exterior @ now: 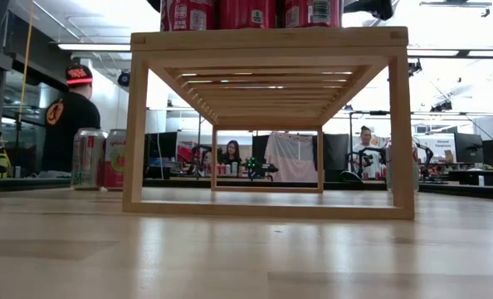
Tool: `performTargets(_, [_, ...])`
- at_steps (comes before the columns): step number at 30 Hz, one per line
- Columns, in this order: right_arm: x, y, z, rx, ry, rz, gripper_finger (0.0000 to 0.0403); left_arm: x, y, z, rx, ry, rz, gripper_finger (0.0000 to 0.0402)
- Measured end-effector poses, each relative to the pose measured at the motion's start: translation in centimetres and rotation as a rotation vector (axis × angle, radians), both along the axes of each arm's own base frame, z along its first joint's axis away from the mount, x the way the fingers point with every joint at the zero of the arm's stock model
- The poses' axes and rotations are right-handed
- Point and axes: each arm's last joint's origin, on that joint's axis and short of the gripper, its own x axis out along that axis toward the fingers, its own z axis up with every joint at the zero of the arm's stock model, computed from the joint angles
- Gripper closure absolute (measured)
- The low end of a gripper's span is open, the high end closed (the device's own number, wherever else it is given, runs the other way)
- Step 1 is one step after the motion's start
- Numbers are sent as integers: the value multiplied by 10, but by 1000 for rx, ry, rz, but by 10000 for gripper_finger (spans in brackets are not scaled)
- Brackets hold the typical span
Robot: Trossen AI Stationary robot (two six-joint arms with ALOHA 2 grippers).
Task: Place canned beverage on shelf
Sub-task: Put the green soda can on the shelf aligned with the other green soda cans
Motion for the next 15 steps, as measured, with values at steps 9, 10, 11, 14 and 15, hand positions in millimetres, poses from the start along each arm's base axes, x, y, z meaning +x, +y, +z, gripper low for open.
performTargets(9, [0, 0, 0, 0, -1, 0, 40, 0, 0, 1, -2, -2, -2, 168])
performTargets(10, [0, 0, 0, 0, -1, 0, 40, -1, 0, 2, -1, -3, -2, 164])
performTargets(11, [0, 0, 0, 2, -1, -1, 40, -1, 0, 2, -3, -3, -2, 159])
performTargets(14, [0, 0, 0, 2, -1, -1, 40, -2, -1, 5, -10, -9, 1, 148])
performTargets(15, [0, 0, 0, 2, -1, -1, 40, -3, -1, 6, -10, -10, 2, 145])
